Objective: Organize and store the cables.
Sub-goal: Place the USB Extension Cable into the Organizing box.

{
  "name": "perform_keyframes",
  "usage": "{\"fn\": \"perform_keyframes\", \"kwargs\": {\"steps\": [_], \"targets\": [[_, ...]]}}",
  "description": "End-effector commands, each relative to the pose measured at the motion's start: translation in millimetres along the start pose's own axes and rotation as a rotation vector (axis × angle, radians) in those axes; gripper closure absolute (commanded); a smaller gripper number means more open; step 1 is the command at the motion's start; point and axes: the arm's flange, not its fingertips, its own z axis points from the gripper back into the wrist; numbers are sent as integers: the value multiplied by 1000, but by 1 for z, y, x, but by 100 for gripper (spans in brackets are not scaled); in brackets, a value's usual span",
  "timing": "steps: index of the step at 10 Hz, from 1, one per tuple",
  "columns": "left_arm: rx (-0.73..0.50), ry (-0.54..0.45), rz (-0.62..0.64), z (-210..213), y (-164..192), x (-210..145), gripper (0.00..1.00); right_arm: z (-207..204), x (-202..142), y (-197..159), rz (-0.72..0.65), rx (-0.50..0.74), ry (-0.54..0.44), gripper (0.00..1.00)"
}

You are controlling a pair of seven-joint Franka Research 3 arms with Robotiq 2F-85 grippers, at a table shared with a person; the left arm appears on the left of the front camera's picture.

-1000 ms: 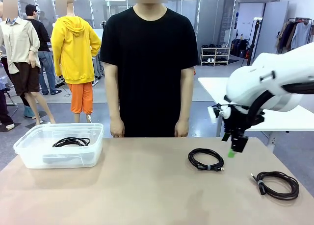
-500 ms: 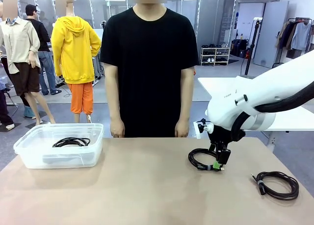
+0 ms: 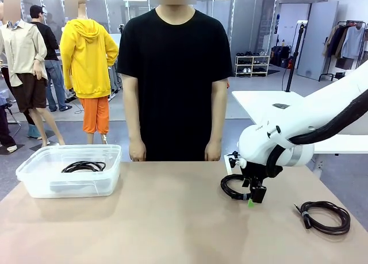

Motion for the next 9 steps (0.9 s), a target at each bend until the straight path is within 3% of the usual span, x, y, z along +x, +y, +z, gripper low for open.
{"fn": "perform_keyframes", "kwargs": {"steps": [1,2,3,5,8,9], "targets": [[11,-19,-11,-1,-2,3,0,-2,11,-10,-34,3,35,0],[11,-19,-11,-1,-2,3,0,-4,12,-12,-37,13,47,14],[11,-19,-11,-1,-2,3,0,-6,11,-13,-41,28,56,48],[11,-19,-11,-1,-2,3,0,-7,12,-15,-38,36,59,100],[11,-19,-11,-1,-2,3,0,-8,14,-16,-40,43,71,96],[11,-19,-11,-1,-2,3,0,-6,15,-16,-47,43,77,100]]}}
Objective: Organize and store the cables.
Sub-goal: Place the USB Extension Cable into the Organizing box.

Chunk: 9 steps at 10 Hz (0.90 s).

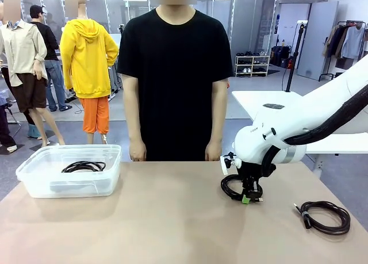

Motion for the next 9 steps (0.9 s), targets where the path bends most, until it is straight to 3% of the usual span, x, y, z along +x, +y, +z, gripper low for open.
{"fn": "perform_keyframes", "kwargs": {"steps": [1,5,9], "targets": [[11,-19,-11,-1,-2,3,0,8,7,-3,-37,4,31,100],[11,-19,-11,-1,-2,3,0,69,58,1,-81,-11,52,100],[11,-19,-11,-1,-2,3,0,85,154,33,-114,-50,24,100]]}}
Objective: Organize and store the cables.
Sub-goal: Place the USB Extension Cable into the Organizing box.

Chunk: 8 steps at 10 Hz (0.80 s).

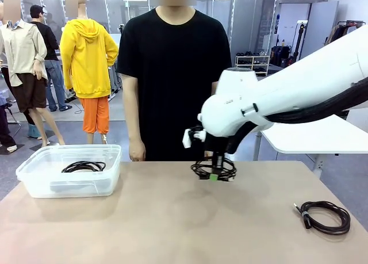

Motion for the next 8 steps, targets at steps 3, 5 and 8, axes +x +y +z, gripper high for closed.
{"fn": "perform_keyframes", "kwargs": {"steps": [3,5,8], "targets": [[11,-20,-11,-1,-2,3,0,-31,78,32,117,-11,46,100],[11,-20,-11,-1,-2,3,0,-46,102,45,124,18,41,100],[11,-20,-11,-1,-2,3,0,-62,112,55,132,63,-9,100]]}}
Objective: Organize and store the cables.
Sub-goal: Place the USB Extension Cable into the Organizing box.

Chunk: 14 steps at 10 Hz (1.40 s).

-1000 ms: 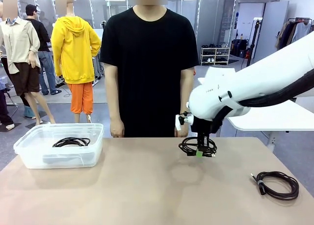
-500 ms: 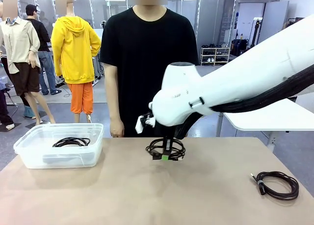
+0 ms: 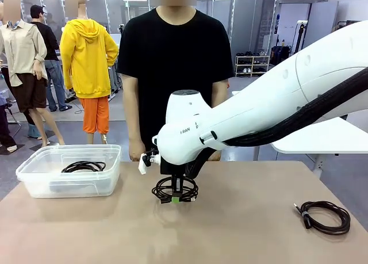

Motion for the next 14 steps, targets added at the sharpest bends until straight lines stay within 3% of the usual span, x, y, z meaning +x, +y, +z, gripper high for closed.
{"fn": "perform_keyframes", "kwargs": {"steps": [1,3,4,5,6,7,9,10,11,14], "targets": [[11,-20,-12,0,-2,3,0,-3,4,-2,-53,14,-25,100],[11,-20,-12,0,-2,3,0,-14,1,1,-51,97,-21,100],[11,-20,-12,0,-2,3,0,-15,-1,1,-52,121,-28,77],[11,-20,-12,0,-2,3,0,-13,-3,2,-55,115,-32,43],[11,-20,-12,0,-2,3,0,-10,-5,3,-72,104,-36,33],[11,-20,-12,0,-2,3,0,-6,-8,3,-96,92,-38,0],[11,-20,-12,0,-2,3,0,8,-22,6,-128,66,-47,0],[11,-20,-12,0,-2,3,0,21,-37,6,-144,61,-79,7],[11,-20,-12,0,-2,3,0,34,-55,6,-168,56,-108,0],[11,-20,-12,0,-2,3,0,79,-134,4,-268,12,-221,0]]}}
